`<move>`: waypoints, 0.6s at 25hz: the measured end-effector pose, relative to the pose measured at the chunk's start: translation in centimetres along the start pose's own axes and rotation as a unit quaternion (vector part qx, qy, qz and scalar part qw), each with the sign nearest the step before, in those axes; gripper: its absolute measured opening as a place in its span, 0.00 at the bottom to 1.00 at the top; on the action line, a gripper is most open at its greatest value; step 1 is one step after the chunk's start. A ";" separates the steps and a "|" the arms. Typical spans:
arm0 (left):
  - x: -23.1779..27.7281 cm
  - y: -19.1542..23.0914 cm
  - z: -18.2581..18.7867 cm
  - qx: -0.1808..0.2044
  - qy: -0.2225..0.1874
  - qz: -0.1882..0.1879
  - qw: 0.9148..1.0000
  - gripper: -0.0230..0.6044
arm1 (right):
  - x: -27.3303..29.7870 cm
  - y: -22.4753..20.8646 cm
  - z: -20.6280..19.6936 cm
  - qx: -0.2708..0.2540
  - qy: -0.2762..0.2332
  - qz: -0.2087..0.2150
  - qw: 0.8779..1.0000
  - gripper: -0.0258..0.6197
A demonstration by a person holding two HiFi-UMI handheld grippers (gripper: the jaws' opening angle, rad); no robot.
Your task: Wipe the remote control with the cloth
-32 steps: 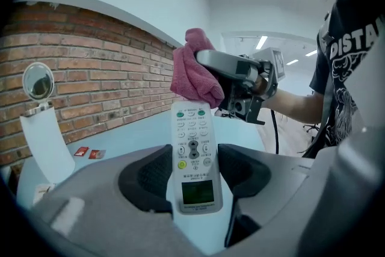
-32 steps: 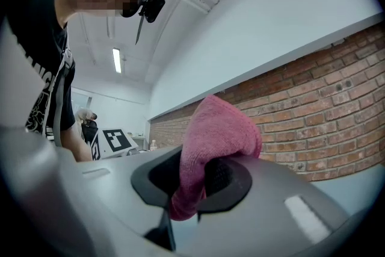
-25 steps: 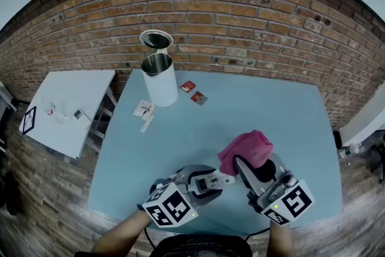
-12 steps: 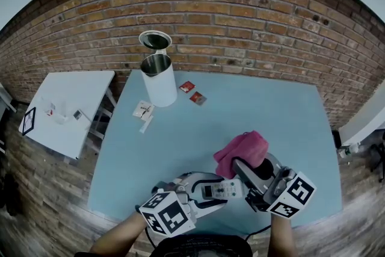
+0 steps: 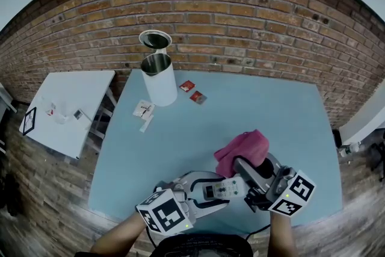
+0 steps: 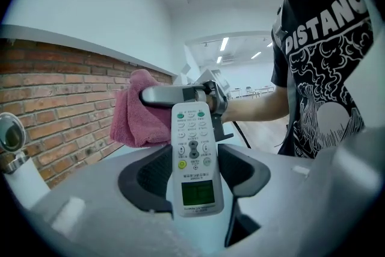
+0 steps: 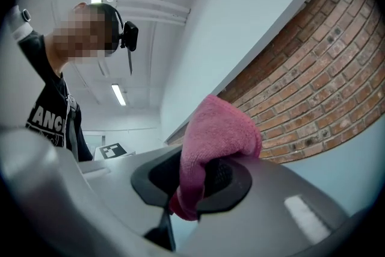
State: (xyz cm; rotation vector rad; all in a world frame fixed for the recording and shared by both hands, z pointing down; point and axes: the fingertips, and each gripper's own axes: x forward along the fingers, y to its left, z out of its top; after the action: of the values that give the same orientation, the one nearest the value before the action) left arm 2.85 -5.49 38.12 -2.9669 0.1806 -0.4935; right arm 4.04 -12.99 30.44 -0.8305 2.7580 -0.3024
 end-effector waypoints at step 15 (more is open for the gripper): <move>-9.3 9.1 8.7 -0.372 -0.413 -0.050 0.830 0.41 | 1.8 2.7 -8.7 -0.091 0.136 0.019 0.986 0.14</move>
State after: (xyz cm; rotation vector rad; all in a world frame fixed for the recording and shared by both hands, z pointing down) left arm -3.92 -12.23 25.74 -3.5646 0.1368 1.1316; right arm -1.33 -10.67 37.64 -0.8338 3.0900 -0.1702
